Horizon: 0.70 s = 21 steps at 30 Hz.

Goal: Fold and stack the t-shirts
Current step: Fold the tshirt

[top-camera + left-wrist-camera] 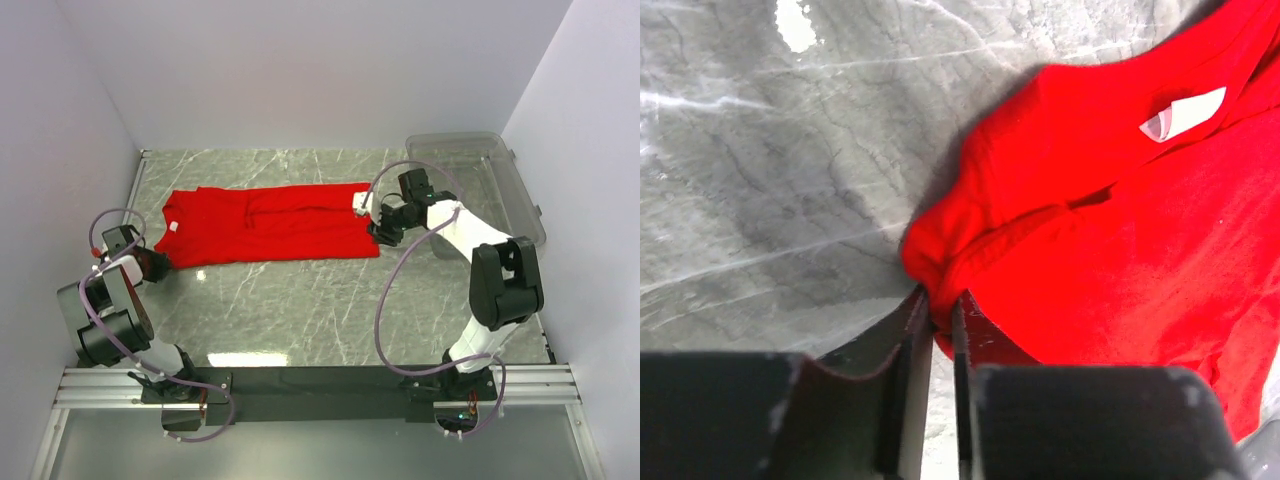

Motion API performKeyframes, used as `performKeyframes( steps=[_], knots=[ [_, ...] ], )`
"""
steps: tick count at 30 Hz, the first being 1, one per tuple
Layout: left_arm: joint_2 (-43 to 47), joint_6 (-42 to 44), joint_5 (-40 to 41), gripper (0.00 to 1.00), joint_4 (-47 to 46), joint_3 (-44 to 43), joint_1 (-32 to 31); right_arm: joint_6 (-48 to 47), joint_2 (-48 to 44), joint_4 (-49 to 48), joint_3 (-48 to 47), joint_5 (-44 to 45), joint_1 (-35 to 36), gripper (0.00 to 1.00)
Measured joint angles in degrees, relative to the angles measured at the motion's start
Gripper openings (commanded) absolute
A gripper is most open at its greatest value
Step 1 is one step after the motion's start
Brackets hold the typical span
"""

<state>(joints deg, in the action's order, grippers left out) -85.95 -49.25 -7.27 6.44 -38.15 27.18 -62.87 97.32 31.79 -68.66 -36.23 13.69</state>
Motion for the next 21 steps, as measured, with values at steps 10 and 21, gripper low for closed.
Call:
performKeyframes(
  steps=[10, 21],
  knots=[
    [-1.64, 2.23, -1.09, 0.02, 0.39, -1.68, 0.13, -7.54, 4.00, 0.63, 3.74, 9.29, 8.46, 0.44],
    [-2.64, 4.68, -1.53, 0.01, 2.47, -4.17, 1.55, -7.82, 6.95, -1.29, 3.74, 14.08, 9.01, 0.37]
  ],
)
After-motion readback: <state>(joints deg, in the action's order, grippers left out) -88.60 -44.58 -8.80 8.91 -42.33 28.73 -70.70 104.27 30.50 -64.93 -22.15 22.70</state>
